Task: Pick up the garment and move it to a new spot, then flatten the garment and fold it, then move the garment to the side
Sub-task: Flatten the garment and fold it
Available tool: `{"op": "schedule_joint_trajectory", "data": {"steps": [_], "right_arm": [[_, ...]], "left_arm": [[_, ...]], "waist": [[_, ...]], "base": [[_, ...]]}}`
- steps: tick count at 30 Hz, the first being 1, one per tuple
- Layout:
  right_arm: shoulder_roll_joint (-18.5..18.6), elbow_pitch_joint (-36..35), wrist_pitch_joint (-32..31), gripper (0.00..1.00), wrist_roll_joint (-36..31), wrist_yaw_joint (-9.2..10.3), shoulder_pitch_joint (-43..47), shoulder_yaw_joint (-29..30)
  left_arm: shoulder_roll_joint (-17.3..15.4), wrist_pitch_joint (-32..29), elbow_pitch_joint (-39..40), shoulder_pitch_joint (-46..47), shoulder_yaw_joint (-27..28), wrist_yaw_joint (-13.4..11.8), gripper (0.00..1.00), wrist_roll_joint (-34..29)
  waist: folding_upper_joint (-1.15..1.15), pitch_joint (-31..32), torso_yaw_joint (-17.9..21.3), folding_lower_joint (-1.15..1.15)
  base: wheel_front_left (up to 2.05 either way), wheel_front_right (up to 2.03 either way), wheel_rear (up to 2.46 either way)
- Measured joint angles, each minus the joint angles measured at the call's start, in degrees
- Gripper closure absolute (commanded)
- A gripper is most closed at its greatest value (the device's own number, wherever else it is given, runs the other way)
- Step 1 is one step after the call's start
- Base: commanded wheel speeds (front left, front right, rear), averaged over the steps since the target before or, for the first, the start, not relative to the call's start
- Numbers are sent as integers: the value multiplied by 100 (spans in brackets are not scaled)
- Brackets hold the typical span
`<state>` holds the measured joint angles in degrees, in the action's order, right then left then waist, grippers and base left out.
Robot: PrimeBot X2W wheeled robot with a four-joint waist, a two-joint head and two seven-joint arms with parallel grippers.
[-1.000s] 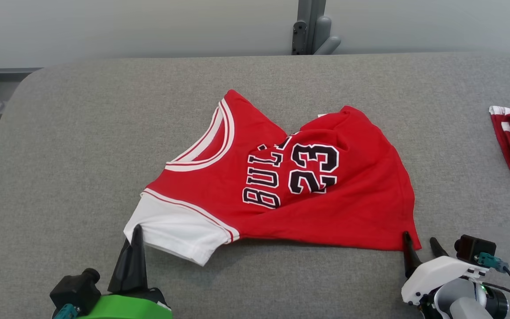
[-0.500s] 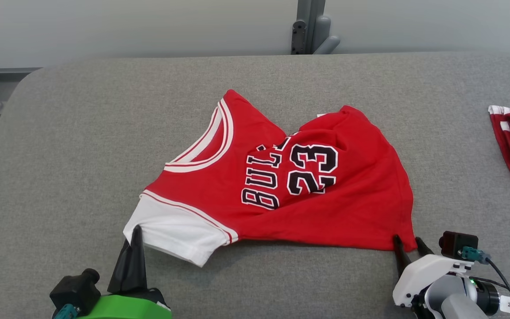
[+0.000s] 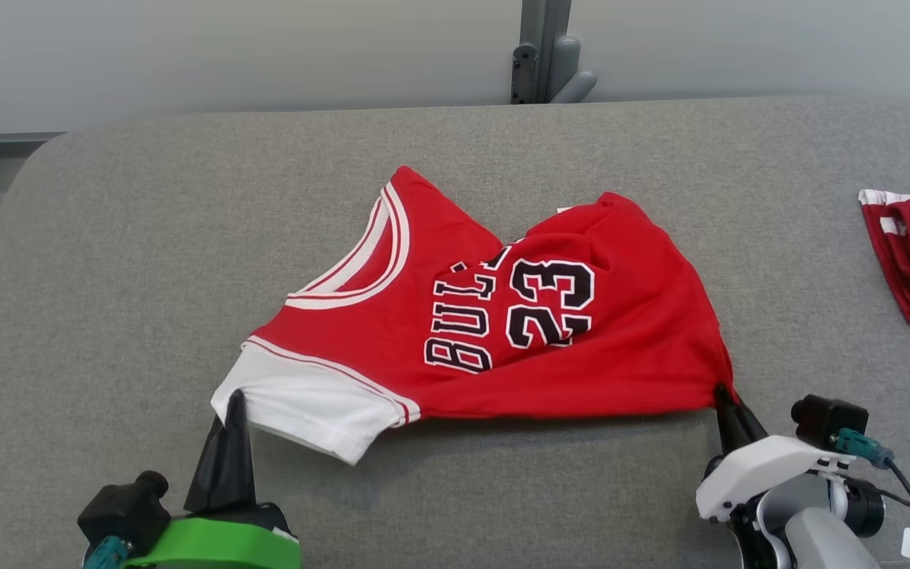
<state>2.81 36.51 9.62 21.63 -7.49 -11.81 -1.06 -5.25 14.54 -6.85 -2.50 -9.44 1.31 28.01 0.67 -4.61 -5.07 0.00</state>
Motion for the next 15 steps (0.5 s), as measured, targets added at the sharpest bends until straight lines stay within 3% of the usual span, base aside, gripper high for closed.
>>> {"op": "schedule_joint_trajectory", "data": {"steps": [8,15], "right_arm": [[-2,-1306,268,100,382,0,-25,108],[-1,-3082,34,100,1048,1,92,157]], "left_arm": [[31,23,394,347,170,71,100,136],[-5,-12,1205,816,324,169,100,357]], "waist": [[0,113,141,0],[0,283,376,0]], "base": [[0,0,0],[0,0,0]]}}
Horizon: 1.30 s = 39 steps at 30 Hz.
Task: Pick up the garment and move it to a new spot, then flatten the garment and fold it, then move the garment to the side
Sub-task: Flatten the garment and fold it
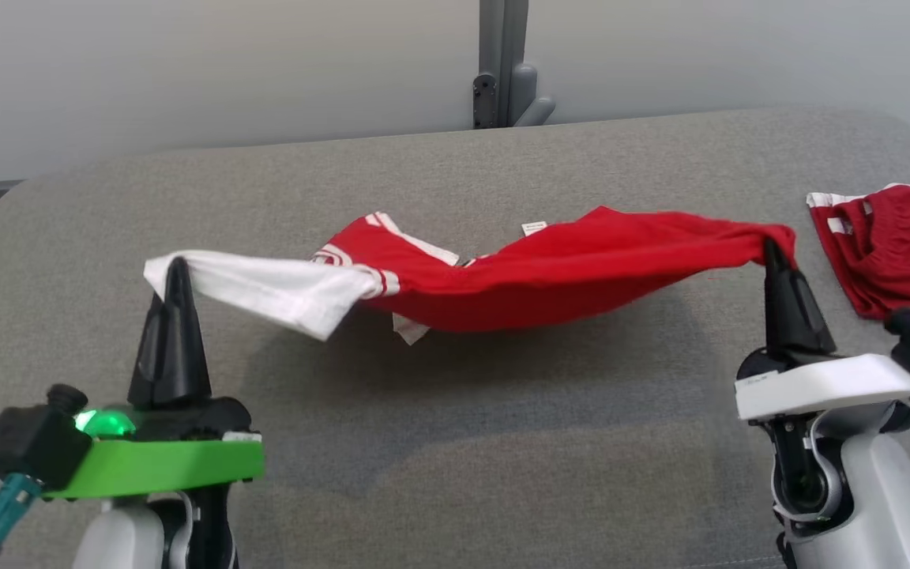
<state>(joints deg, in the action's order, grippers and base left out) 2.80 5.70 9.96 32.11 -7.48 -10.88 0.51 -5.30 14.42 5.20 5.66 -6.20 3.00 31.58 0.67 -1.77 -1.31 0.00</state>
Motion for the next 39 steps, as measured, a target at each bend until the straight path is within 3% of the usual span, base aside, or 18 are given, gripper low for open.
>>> {"op": "schedule_joint_trajectory", "data": {"steps": [12,17,22,27,30,34,39], "right_arm": [[8,-2340,-932,100,268,0,-76,368],[9,-2781,-1301,100,211,0,-324,563],[9,-2814,-1681,100,104,0,-875,522],[41,-2341,-1864,100,79,0,-1639,447],[54,-1685,-1930,100,-10,0,-2384,425],[63,-448,-1814,100,-218,0,-3620,372],[55,1456,-1158,100,-642,0,-5227,136]], "left_arm": [[-415,-917,1660,1037,-62,-1,100,14],[-615,-1362,2036,1682,-144,-1,100,-26],[-709,-1741,1881,2540,-231,35,100,-14],[-773,-1975,1187,3351,-242,104,100,67],[-834,-2081,479,4112,-232,153,100,65],[-951,-2121,-673,5230,-269,204,100,-71],[-978,-1699,-2260,6570,-313,210,100,-426]], "waist": [[0,252,334,0],[0,238,387,0],[0,77,392,0],[0,-166,391,0],[0,-410,395,0],[0,-792,405,0],[0,-1282,412,1]], "base": [[0,0,0],[0,0,0],[0,0,0],[0,0,0],[0,0,0],[0,0,0],[0,0,0]]}}
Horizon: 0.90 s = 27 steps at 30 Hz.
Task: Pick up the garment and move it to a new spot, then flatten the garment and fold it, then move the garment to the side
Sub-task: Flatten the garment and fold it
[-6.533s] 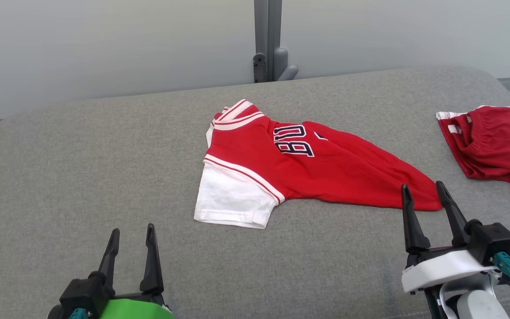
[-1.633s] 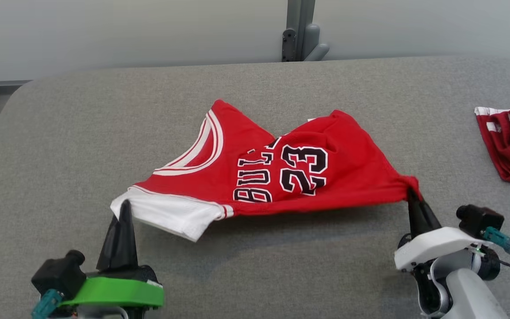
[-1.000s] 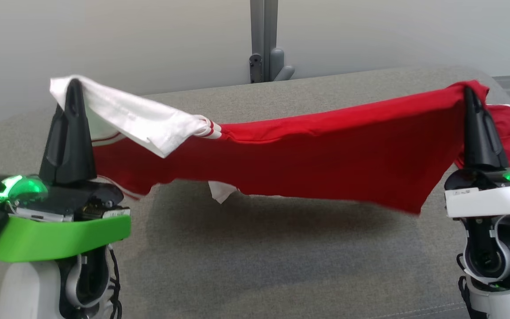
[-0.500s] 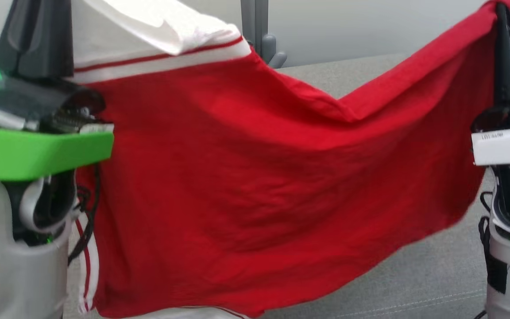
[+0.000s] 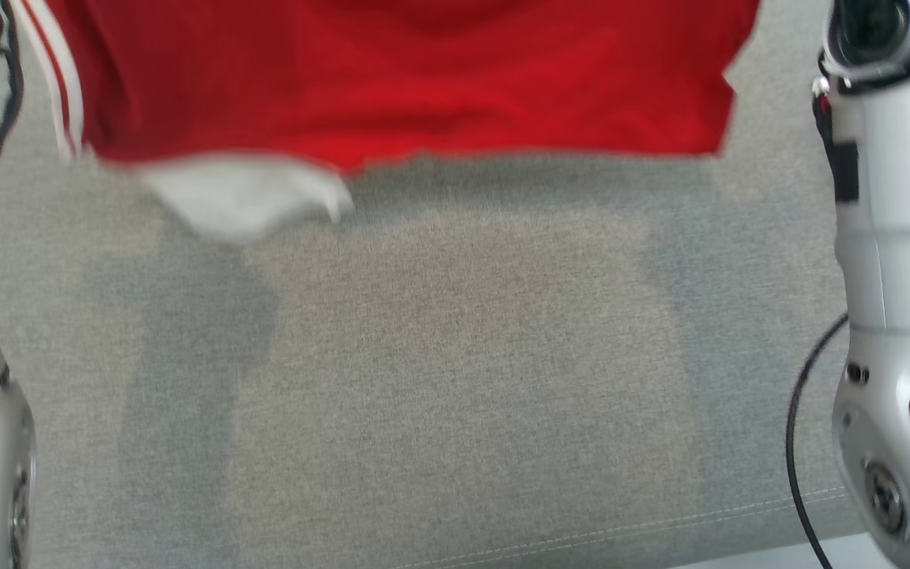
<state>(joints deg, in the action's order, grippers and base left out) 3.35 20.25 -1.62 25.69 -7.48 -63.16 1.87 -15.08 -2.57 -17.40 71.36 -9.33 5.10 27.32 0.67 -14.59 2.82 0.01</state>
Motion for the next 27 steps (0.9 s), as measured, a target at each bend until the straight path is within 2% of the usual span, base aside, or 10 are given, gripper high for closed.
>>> {"op": "schedule_joint_trajectory", "data": {"steps": [3,6,9,13,17,23,27], "right_arm": [[13,1106,553,100,-289,-1,-704,-141],[32,1975,1163,100,-502,0,-1361,-46],[30,2537,1535,100,-639,0,-1901,69],[1,3065,1645,100,-750,0,-2048,158],[-23,3154,1661,100,-737,0,-1631,156],[-42,3062,1660,100,-403,0,-857,-110],[-54,2909,1660,100,-57,0,-446,-377]], "left_arm": [[99,497,-840,519,-108,-18,100,-286],[236,1053,-1461,1015,-203,-35,100,-469],[359,1529,-1860,1453,-218,-34,100,-555],[494,1728,-2280,1480,-205,9,100,-575],[602,1744,-2488,882,-145,101,100,-526],[692,1759,-1858,-155,447,194,100,-364],[736,1760,-1384,-833,676,219,100,-250]], "waist": [[0,-227,-23,1],[0,-387,-92,1],[0,-560,-175,0],[0,-876,-256,0],[0,-1212,-312,0],[0,-1604,-348,0],[0,-1651,-354,0]], "base": [[0,0,0],[0,0,0],[0,0,0],[0,0,0],[0,0,0],[0,0,0],[0,0,0]]}}
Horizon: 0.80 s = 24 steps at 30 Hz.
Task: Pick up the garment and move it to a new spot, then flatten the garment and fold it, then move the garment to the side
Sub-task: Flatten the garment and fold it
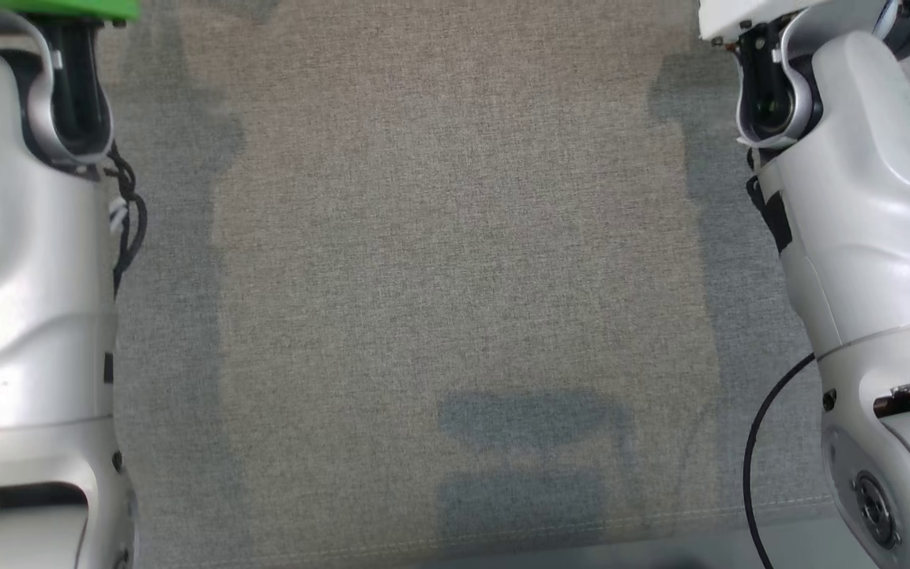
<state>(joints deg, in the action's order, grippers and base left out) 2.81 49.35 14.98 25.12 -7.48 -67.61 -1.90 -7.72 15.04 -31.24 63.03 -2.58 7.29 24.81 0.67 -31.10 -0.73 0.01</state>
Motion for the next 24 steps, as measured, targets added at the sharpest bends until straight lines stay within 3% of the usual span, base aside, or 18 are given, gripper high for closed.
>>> {"op": "schedule_joint_trajectory", "data": {"steps": [11,17,24], "right_arm": [[244,-778,7,100,890,0,927,-457],[548,-1424,7,100,1084,0,1925,-599],[477,-2242,7,100,1217,-1,3546,-318]], "left_arm": [[-227,-1,1781,-1817,-324,8,100,747],[-265,-1,2512,-2930,-275,8,100,1054],[73,-1,3167,-4876,86,10,100,1204]], "waist": [[0,397,11,-1],[0,713,6,-1],[0,1197,-6,-1]], "base": [[0,0,0],[0,0,0],[0,0,0]]}}
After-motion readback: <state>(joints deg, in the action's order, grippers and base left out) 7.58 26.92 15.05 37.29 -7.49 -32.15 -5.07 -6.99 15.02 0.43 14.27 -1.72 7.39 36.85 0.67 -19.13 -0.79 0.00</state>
